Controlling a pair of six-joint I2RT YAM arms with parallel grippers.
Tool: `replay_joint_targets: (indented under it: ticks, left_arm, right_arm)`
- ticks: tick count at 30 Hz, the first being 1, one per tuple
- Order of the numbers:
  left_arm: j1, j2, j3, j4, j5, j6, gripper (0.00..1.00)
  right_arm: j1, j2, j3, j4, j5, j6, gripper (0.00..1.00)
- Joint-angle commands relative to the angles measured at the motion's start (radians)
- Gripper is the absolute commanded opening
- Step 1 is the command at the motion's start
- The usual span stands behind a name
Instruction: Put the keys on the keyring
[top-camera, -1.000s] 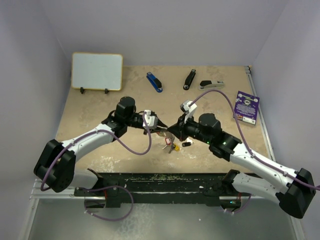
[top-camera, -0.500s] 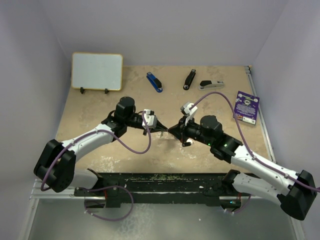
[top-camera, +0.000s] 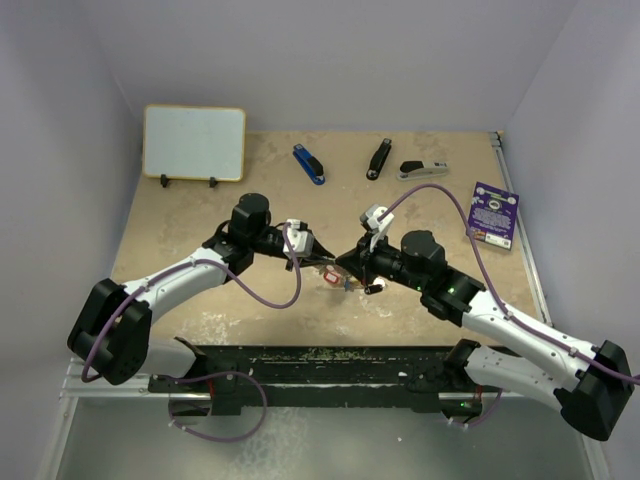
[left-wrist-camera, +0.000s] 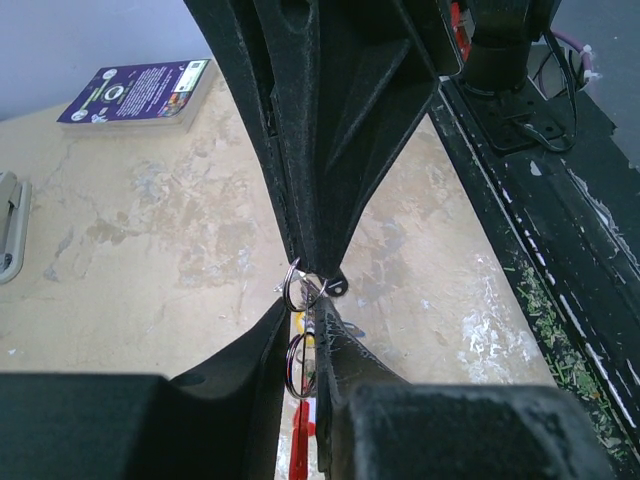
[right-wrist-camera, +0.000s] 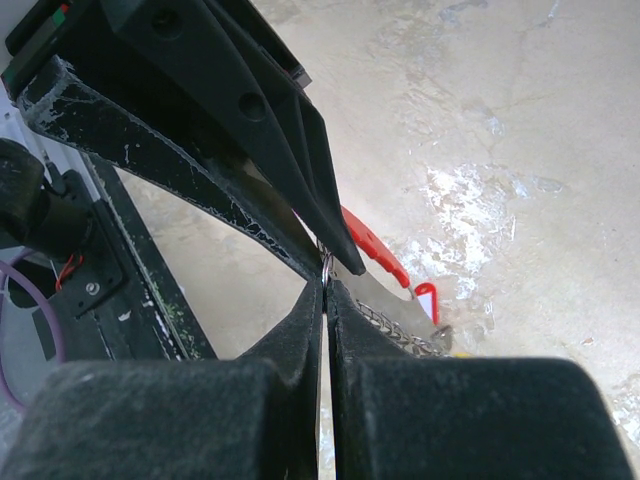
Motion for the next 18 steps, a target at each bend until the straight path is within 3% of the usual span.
replay_joint_targets:
  ticks: [1,18]
  left_arm:
    - [0.001,-0.008,0.027,0.053,0.048,0.020,0.18]
    - [0.001,-0.009,0.044,0.053,0.154,-0.091,0.16]
  right_arm:
    - [0.007,-0.013,0.041,0.049,-0.031,-0.018,0.00]
    - [0.017,-0.012,0.037,0.072,-0.021,-0.034,0.00]
